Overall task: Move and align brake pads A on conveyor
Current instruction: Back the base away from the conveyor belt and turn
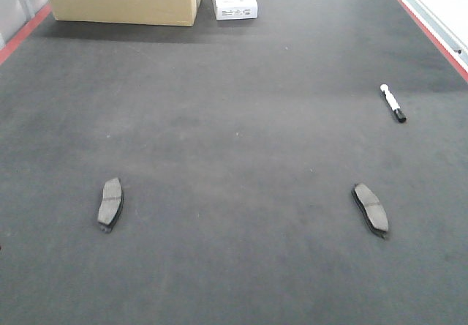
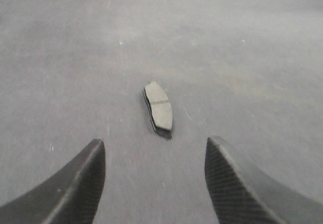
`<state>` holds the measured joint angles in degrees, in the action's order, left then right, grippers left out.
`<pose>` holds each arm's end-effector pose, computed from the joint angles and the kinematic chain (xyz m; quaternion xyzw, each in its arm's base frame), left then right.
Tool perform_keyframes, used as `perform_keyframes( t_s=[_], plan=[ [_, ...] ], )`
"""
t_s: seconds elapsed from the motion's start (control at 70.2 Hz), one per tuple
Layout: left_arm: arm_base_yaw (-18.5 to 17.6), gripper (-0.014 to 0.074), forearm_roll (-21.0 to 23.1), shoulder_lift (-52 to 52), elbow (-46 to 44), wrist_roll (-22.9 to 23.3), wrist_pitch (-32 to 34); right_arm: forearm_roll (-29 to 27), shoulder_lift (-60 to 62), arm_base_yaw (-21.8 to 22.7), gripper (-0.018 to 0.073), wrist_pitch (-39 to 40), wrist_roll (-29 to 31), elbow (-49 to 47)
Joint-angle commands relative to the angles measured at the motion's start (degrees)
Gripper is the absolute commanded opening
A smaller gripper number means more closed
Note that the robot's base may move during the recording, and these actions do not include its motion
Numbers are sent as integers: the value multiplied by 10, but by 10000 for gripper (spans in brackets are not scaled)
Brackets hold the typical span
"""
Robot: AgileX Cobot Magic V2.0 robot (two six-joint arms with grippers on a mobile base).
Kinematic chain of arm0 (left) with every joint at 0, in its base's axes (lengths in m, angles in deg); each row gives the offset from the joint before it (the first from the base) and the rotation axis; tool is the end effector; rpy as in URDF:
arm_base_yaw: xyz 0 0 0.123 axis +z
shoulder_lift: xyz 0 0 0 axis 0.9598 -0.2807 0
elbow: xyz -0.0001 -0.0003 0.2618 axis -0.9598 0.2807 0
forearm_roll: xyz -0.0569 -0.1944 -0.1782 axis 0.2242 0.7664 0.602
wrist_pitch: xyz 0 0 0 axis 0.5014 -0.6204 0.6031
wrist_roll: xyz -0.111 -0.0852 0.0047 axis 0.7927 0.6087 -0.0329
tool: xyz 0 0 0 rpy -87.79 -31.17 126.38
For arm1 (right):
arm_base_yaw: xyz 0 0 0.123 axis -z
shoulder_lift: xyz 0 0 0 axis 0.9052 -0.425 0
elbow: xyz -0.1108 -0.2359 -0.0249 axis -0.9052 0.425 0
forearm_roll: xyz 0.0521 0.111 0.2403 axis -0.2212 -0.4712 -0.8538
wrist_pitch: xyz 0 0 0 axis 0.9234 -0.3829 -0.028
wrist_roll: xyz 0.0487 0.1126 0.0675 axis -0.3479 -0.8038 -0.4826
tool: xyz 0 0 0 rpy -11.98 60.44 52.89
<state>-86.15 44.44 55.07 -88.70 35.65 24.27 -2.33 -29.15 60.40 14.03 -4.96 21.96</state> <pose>0.1763 -0.0336 0.2347 0.0096 0.8490 -0.0869 0.5212 0.1620 0.0163 0.2636 -0.0270 0.7553 0.0444 0.6534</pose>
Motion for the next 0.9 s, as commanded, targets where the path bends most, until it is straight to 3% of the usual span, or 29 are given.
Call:
perform_keyframes(
  t_s=[0.0, 0.883],
  plan=[
    [-2, 406, -2, -2, -17, 3, 38, 1, -6, 2, 536, 45, 2, -16],
    [-2, 406, -2, -2, -17, 3, 38, 1, -6, 2, 536, 45, 2, -16]
  ],
)
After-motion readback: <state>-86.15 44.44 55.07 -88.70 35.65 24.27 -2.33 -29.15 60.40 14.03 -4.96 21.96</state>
